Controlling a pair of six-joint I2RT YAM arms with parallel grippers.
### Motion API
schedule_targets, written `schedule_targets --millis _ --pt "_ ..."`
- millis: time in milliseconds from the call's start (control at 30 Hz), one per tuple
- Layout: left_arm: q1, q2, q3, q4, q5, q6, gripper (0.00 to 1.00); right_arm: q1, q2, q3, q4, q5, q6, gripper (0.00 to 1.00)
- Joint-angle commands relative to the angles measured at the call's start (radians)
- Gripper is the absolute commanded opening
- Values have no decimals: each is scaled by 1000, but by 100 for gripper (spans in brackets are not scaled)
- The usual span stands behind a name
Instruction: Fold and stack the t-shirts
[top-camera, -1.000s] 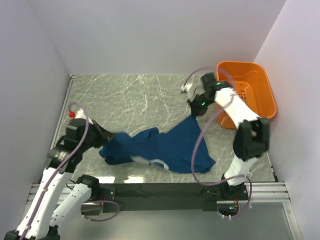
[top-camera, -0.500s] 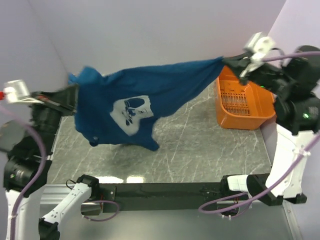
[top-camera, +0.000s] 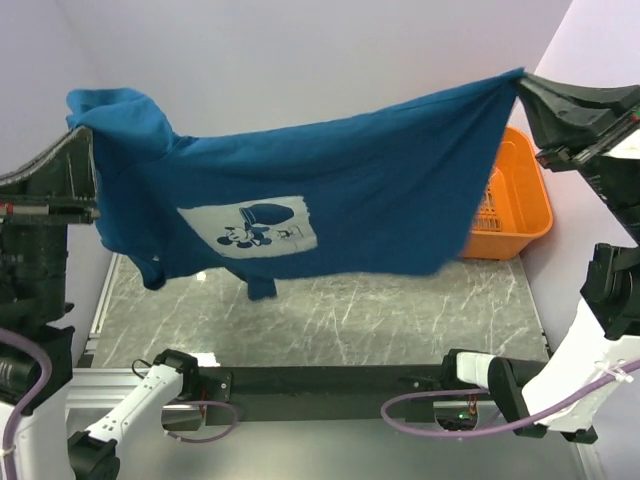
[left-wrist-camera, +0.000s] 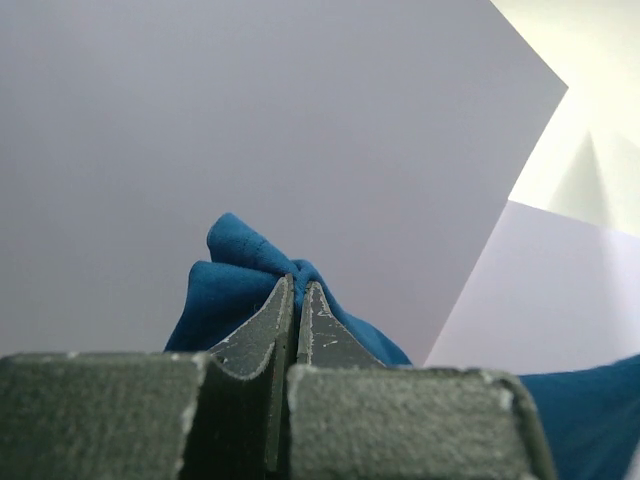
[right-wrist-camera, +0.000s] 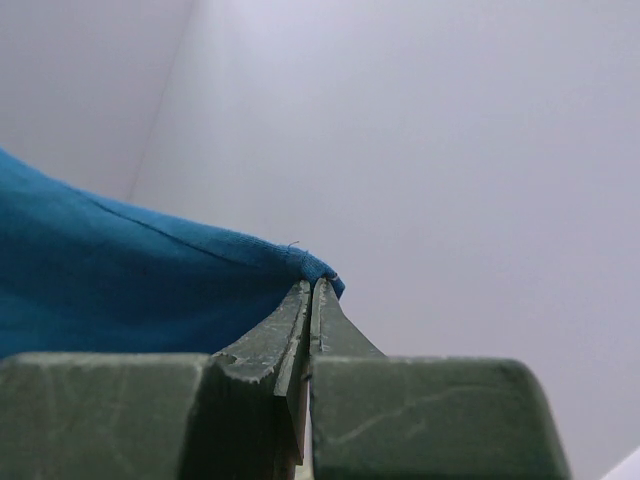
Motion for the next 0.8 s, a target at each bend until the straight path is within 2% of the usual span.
schedule_targets --millis 0,133,267,300,400,500,600,767 --pt "4 63 -4 91 -65 21 1 -10 13 -101 149 74 119 0" --pt "4 145 -110 85 -120 12 1 -1 33 -298 188 82 120 0" --pt "6 218 -244 111 -188 -5 1 118 88 -488 146 185 -13 0" --pt "7 237 -271 119 -203 -11 1 153 98 -581 146 246 -45 0" --pt "24 316 -383 181 -177 -49 1 221 139 -764 218 327 -111 0" --pt "52 422 -498 282 -157 -89 1 250 234 -852 278 373 -117 0" --pt "95 566 -569 379 -152 -114 1 269 358 -870 343 456 -119 0" --pt "161 910 -418 318 -83 -176 1 295 608 -725 361 619 -97 0"
